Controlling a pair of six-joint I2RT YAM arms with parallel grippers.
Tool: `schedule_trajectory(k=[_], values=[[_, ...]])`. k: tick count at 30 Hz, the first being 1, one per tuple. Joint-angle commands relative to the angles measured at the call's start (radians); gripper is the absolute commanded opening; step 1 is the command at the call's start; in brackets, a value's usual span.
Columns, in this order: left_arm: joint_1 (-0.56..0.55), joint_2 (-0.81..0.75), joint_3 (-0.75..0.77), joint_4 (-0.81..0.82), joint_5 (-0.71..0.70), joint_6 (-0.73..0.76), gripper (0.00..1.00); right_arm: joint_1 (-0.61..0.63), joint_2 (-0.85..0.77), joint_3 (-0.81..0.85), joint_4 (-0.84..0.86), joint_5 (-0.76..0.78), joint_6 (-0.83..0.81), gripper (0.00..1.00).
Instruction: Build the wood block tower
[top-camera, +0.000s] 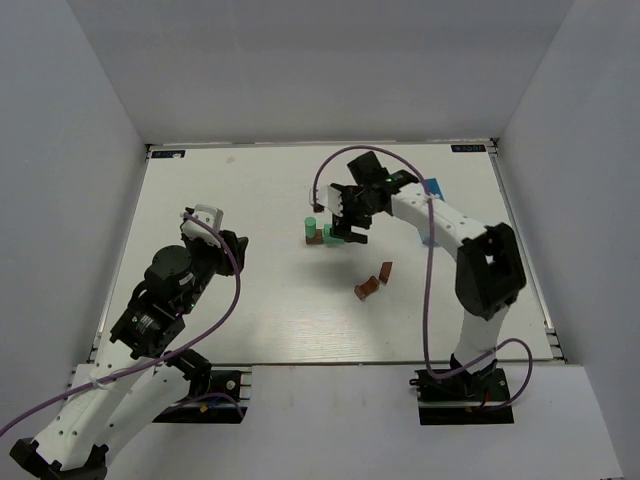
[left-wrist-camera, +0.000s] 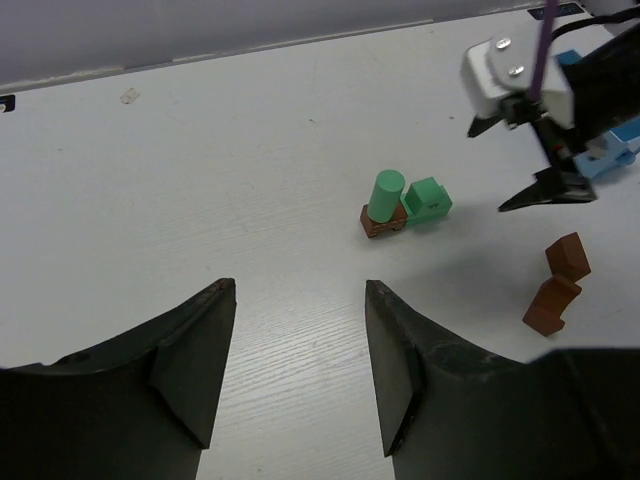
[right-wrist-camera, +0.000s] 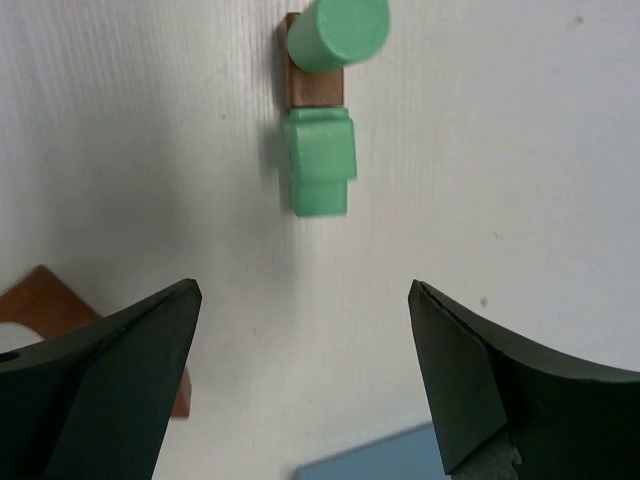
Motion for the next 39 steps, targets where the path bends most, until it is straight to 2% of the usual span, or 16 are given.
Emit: schedule_trajectory(k=[1,6,9,10,11,12,13,14,18,20,23,26,29,33,34,39], values=[[0.006,-0.009,-0.004,0.015,-0.011,0.0,0.67,-0.028,-0.166,-0.072,0.084,0.016,0.036,0.9],[0.006,-0.02,-0.025,0.069,0.123,0.01,0.98,-0.09,-0.478,-0.442,0.418,0.009,0.157,0.9],[0.006,0.051,-0.025,0.081,0.214,0.01,0.94,-0.097,-0.561,-0.598,0.462,-0.024,0.159,0.82],[0.006,0.071,-0.016,0.081,0.231,0.01,0.86,-0.099,-0.586,-0.618,0.444,-0.046,0.127,0.71],[0.006,0.093,-0.002,0.081,0.246,0.01,0.71,-0.11,-0.603,-0.628,0.424,-0.101,0.115,0.47],[0.006,0.141,0.007,0.069,0.255,0.01,0.51,-0.116,-0.612,-0.631,0.357,-0.125,0.101,0.31],[0.006,0.164,0.019,0.058,0.255,0.01,0.08,-0.122,-0.643,-0.641,0.336,-0.171,0.058,0.17],[0.006,0.187,0.043,0.045,0.255,0.01,0.0,-0.133,-0.654,-0.654,0.315,-0.194,0.017,0.0],[0.006,0.236,0.064,0.031,0.275,0.01,0.0,-0.153,-0.724,-0.707,0.207,-0.36,-0.158,0.0],[0.006,0.247,0.09,0.041,0.285,0.01,0.25,-0.157,-0.767,-0.764,0.196,-0.386,-0.265,0.0],[0.006,0.258,0.117,0.041,0.295,0.01,0.57,-0.159,-0.779,-0.815,0.238,-0.403,-0.322,0.33],[-0.005,0.27,0.119,0.041,0.295,0.028,0.65,-0.156,-0.699,-0.768,0.247,-0.276,-0.29,0.46],[-0.005,0.259,0.079,0.057,0.308,0.037,0.65,-0.159,-0.572,-0.639,0.201,-0.186,-0.137,0.46],[-0.005,0.209,0.039,0.048,0.308,0.037,0.65,-0.156,-0.433,-0.457,0.211,-0.08,0.43,0.4],[-0.005,0.198,0.028,0.048,0.299,0.037,0.65,-0.156,-0.399,-0.427,0.178,-0.13,0.469,0.56],[-0.005,0.177,0.019,0.048,0.298,0.037,0.66,-0.157,-0.385,-0.393,0.141,-0.01,0.618,0.68]])
